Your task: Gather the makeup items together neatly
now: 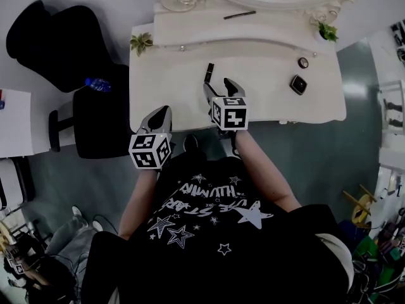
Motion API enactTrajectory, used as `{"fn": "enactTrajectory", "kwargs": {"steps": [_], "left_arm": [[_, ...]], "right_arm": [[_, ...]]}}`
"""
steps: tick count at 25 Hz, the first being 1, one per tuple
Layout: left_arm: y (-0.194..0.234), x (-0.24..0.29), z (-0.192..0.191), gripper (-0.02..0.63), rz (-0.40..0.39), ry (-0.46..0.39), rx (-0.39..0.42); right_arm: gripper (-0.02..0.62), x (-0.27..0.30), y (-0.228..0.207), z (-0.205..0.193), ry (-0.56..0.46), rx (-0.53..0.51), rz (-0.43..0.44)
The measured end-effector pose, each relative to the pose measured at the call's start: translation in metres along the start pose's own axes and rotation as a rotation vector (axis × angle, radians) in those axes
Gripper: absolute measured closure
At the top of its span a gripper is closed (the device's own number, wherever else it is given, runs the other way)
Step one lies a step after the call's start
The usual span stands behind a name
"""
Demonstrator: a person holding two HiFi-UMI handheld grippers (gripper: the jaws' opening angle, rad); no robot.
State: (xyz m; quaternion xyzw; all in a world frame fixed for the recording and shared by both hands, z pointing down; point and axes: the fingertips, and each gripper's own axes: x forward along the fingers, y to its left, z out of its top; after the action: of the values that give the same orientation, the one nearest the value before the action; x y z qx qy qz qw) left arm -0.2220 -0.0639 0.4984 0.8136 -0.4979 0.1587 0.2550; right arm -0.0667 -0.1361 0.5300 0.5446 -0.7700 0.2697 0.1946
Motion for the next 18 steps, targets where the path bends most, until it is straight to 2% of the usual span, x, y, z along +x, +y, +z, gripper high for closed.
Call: {"fn": "enactTrajectory", "kwargs": {"steps": [9, 18], "left_arm": [[0.031, 0.02, 0.009, 0.604, -0.057, 0.037, 0.02], [0.044, 0.031, 0.016, 0.604, -0.075, 0.055, 0.023]], "right_arm": [[0.31, 0.048, -0.001, -0.001, 0.083, -0.021, -0.115], [0.383, 0.067, -0.009, -0.007, 0.16, -0.064, -0.164]]}}
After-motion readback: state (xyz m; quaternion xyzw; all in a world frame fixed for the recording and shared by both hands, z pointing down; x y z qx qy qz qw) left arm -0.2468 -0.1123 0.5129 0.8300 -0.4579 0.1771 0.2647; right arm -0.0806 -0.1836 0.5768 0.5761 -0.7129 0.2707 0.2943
